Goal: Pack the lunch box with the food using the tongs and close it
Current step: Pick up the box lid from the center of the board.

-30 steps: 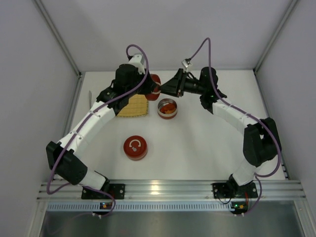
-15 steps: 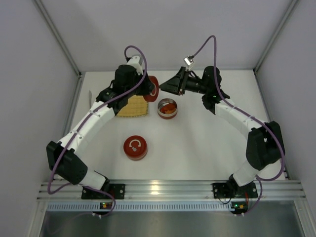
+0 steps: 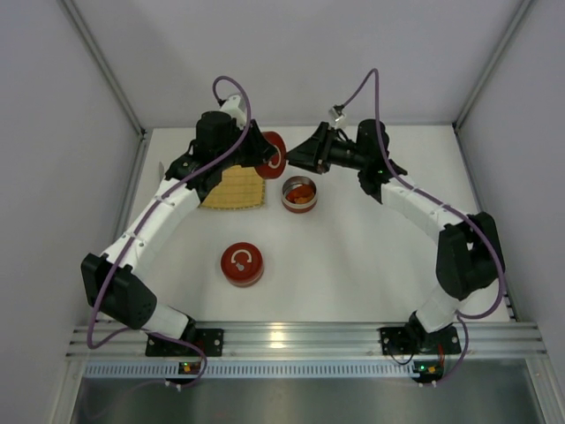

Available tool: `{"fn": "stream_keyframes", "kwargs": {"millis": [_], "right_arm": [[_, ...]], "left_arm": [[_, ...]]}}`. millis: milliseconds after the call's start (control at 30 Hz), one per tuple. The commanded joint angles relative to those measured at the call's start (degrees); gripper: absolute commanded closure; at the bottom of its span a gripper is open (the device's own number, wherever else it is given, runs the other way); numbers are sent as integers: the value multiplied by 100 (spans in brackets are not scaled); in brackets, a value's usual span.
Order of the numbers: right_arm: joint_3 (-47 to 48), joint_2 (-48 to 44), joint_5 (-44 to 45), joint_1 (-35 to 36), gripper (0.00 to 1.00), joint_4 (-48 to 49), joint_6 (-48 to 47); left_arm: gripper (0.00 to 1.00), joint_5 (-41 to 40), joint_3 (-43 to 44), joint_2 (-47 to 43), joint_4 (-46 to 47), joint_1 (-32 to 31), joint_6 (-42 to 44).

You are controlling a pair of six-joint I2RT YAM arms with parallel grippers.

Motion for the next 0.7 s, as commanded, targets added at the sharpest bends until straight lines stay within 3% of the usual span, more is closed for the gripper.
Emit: {"fn": "stream_keyframes", "kwargs": {"millis": [0, 300, 667], "right_arm": [[281, 200, 68, 89, 49, 549, 255], [307, 385, 129, 133, 49, 663, 413], [229, 675, 77, 195, 54, 1524, 949]], "left_arm": [[100, 226, 90, -158, 441, 1, 8], [100, 428, 133, -167, 511, -174, 201], [100, 332, 256, -123, 406, -447, 534]]}}
